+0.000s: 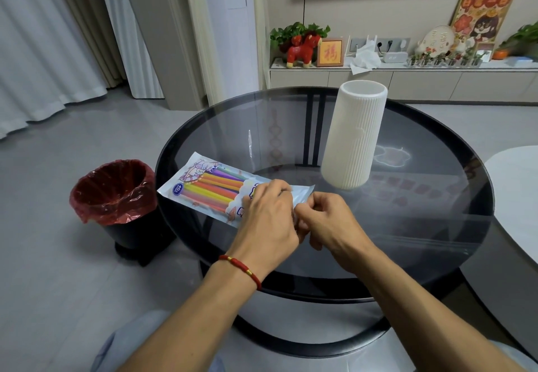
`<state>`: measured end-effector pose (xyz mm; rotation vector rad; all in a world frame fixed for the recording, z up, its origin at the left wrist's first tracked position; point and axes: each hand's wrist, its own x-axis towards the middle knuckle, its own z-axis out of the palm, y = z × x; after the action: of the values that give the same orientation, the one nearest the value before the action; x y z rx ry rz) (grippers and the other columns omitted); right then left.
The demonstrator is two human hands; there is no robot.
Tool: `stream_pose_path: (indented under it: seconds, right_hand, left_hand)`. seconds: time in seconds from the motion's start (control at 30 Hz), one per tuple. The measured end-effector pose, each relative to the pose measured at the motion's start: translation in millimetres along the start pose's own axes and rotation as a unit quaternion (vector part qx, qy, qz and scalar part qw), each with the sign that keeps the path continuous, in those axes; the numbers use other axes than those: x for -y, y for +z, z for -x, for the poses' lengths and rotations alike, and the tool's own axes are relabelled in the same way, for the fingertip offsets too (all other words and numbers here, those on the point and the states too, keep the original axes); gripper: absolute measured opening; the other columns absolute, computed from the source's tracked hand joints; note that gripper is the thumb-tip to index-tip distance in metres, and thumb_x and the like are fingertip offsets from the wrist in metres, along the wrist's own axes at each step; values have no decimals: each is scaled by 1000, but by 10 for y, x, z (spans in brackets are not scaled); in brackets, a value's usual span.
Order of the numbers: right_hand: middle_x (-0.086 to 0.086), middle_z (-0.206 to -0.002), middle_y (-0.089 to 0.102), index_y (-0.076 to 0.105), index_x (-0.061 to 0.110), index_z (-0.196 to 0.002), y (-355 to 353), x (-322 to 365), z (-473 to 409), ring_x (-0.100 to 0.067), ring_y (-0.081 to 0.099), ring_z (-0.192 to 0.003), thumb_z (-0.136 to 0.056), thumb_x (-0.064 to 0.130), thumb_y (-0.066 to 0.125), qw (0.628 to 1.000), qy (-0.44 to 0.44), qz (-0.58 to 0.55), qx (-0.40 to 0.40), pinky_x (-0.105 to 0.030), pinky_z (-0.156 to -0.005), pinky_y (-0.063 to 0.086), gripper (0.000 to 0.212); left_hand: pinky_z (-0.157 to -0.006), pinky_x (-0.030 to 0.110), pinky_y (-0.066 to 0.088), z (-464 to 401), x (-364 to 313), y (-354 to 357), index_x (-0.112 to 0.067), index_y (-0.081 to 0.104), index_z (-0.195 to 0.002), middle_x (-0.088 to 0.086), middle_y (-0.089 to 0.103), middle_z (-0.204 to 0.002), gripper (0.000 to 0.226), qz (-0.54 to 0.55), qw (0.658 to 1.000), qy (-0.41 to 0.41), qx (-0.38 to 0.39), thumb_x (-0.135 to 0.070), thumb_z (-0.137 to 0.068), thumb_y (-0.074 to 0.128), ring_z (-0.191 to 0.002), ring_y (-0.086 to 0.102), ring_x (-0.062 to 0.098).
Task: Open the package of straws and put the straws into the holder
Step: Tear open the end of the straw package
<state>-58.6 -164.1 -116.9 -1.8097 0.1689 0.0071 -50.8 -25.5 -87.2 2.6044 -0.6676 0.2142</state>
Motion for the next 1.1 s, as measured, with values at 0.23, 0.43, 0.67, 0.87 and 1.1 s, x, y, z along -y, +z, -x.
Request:
stream_pose_path:
  seconds: [0.23, 0.43, 0.67, 0.87, 1.1]
  right_hand:
    - [5, -47, 59, 59, 23, -57, -12, 37, 30, -14, 49, -39, -86, 22, 50, 998, -12, 41, 40, -22, -38, 33, 30]
    - [-6, -54, 71, 60, 16, -57, -48, -14, 43, -3, 51, -35, -87, 25, 58, 978, -57, 199, -5, -17, -42, 45, 32]
    - [-5, -51, 69, 58, 10, -53, -217, 26, 83, -9, 46, -36, -71, 42, 52, 988, -47, 150, 7, -17, -41, 39, 37]
    - [-7, -53, 69, 59, 14, -51, -261, -39, 87, -14, 46, -36, -69, 34, 49, 991, -32, 116, 57, -18, -40, 38, 29]
    - [-6, -59, 72, 59, 7, -59, -389, -33, 77, -19, 50, -42, -75, 29, 53, 985, 11, 166, 52, -24, -44, 43, 28]
  left_hand:
    - [-102, 46, 39, -15, -15, 13, -4, 60, -106, 6, 52, -128, 18, 15, 1000, -4, -10, -6, -90, 51, -119, 45, 25]
    - [-110, 51, 33, -85, 219, -122, -16, 52, -107, -1, 61, -123, 12, 8, 998, 24, -57, -17, -99, 42, -123, 51, 20]
    - [-123, 52, 8, -124, 449, -178, -35, 21, -147, -16, 39, -148, 109, 13, 980, 130, 151, -86, -60, 63, -136, 34, 1]
    - [-116, 61, 17, -173, 477, -30, -28, -16, -155, -10, 39, -140, 151, -140, 957, 221, 128, -98, -41, 54, -131, 31, 20]
    - [-93, 39, 47, -323, 545, -45, -34, 55, -117, -16, 64, -97, 70, -13, 980, 196, 19, -54, -53, 78, -89, 60, 6]
